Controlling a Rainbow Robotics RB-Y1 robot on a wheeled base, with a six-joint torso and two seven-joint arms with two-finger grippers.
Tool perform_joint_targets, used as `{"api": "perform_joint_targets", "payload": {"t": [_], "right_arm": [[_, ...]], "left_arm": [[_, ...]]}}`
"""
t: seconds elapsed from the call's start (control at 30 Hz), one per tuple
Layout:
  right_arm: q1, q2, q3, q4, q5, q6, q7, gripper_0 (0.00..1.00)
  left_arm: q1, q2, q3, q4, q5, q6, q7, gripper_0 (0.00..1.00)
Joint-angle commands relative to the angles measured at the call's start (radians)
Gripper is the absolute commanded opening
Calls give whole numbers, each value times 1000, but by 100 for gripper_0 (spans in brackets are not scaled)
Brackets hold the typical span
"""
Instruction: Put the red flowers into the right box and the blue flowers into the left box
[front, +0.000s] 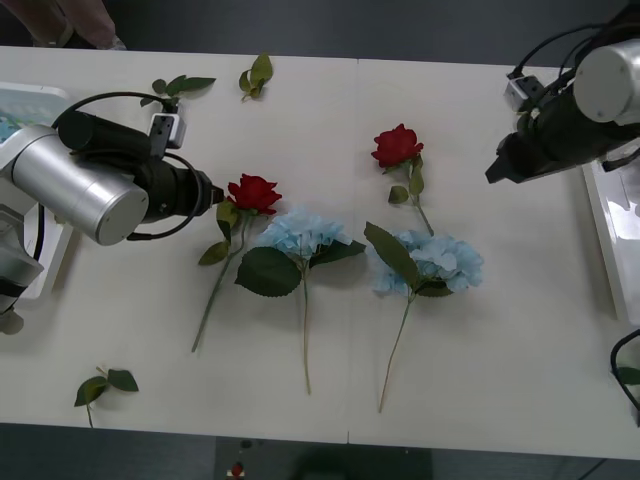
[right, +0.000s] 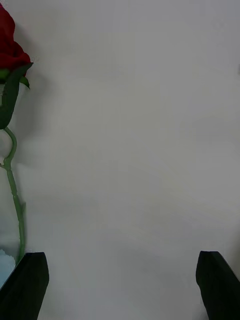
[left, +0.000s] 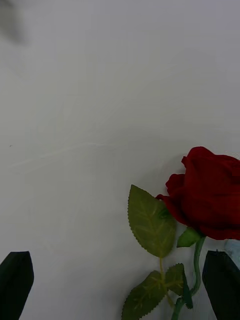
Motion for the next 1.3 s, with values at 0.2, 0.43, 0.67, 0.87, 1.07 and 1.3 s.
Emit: {"api": "perform_joint_targets", "payload": {"t": [0.2,0.43,0.67,0.87,1.07,1.3], "right_arm": [[-34,117,55,21,142,-72,-77,86],[-43,189,80,91,179,-163,-89,86],[-51,233,109,133,209,-199,-94,86],[-51,256,157,183,217,-256,-118,86],[-51,287,158,208,251,-270,-127,86],[-52,307,158,239,265,-319,-138,86]], "left_arm": [[-35,3,-96,-25,-17,-37,37,98],[-45,-2,-148,-25,-28,-39,52,98],[-50,-32,-161,1,-59,-39,55,98],[-90,-112,-161,115,-132,-42,51,98],[-114,-151,-173,194,-160,-76,46,98],[-114,-135,-245,236,-191,-126,55,98]]}}
